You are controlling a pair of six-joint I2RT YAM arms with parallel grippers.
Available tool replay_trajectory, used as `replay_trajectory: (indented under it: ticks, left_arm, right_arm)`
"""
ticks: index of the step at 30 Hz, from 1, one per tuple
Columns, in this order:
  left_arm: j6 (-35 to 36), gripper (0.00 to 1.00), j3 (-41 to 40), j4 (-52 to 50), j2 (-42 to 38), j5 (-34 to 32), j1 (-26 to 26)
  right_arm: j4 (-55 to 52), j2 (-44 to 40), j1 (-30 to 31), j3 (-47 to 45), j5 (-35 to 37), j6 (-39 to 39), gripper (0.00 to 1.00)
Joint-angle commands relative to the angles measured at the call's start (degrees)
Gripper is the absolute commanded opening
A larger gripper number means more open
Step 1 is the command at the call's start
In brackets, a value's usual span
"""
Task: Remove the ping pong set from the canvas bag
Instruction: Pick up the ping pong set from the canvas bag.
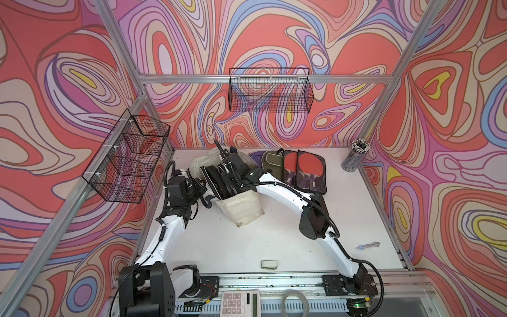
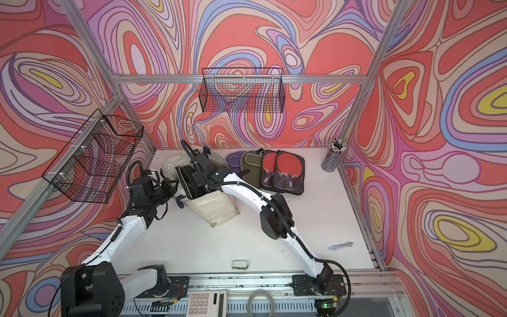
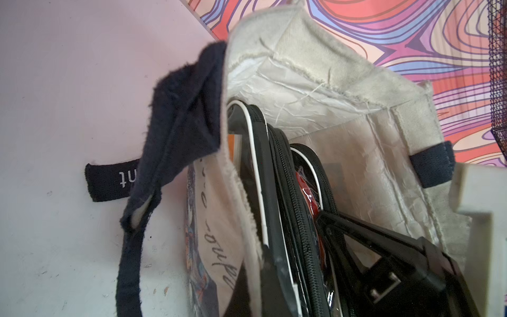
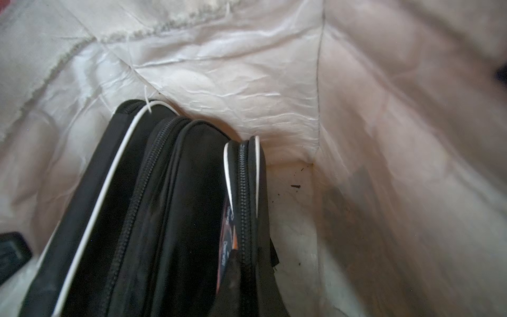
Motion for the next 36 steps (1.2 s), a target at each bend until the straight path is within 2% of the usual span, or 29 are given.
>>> replay_trajectory:
  ticks: [1,17,29,36]
  left_arm:
    - [-0.2,0.0,-0.7,0.7,-0.8,0.0,0.3]
    - [-0.1,0.0,-0.6,0.5,-0.8,0.0,0.3]
    - [-0.1,0.0,-0.6,0.4,-0.7,0.0,0.3]
    - [0.1,0.0,-0.6,0.4,-0.6,-0.1,0.3]
  right_arm:
    - [-4.3,-0.7,-0.1,1.4,0.8,-0.6,0.0]
    - [-2.9,-7.6,-0.1,4.5,-2.3,2.0,0.0]
    - [-2.8,-11.1,-0.1,6.9,-2.2,2.2,0.0]
    - [-2.4,-15.9,-0.1,7.6,-2.4,2.7,0.0]
